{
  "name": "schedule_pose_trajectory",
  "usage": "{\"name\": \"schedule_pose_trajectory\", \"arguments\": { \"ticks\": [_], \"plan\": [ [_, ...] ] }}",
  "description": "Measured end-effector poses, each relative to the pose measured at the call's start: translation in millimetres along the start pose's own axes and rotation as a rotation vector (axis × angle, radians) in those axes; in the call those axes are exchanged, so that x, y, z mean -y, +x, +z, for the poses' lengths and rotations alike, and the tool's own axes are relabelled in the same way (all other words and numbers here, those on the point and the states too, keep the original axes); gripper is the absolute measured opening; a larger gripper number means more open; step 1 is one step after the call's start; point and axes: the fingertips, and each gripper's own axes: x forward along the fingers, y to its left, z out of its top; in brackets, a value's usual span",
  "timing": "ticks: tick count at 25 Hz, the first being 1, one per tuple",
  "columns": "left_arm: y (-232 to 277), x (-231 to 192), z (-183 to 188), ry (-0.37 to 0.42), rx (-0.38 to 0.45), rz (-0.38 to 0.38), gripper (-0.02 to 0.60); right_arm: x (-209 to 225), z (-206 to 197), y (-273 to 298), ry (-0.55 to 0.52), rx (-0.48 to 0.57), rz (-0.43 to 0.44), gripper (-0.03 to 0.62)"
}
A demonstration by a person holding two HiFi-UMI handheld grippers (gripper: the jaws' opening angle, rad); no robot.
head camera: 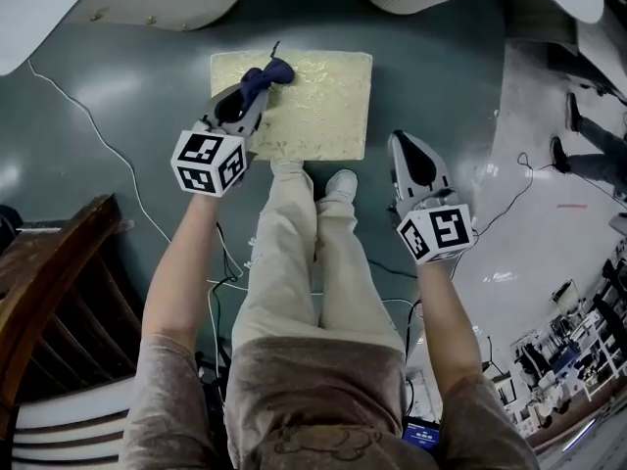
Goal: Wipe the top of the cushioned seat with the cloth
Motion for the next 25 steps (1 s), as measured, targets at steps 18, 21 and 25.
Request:
{"name": "schedule_pose_trajectory", "arguments": {
  "ticks": [18, 21, 25],
  "plan": [
    [-91, -120, -74, -0.213, -0.003, 0.264, 0.094, -52, 1, 43, -0.066, -0.042, 0.107, -0.005],
    [-83, -117, -83, -0.232, -0.014, 0.253, 0.094, -52, 1, 43, -0.072, -0.048, 0.105, -0.005],
    [-66, -107, -89, -0.233, -0.040, 0.220, 0.094, -48, 0, 42, -0.065, -0.051, 0.093, -0.005]
  ]
}}
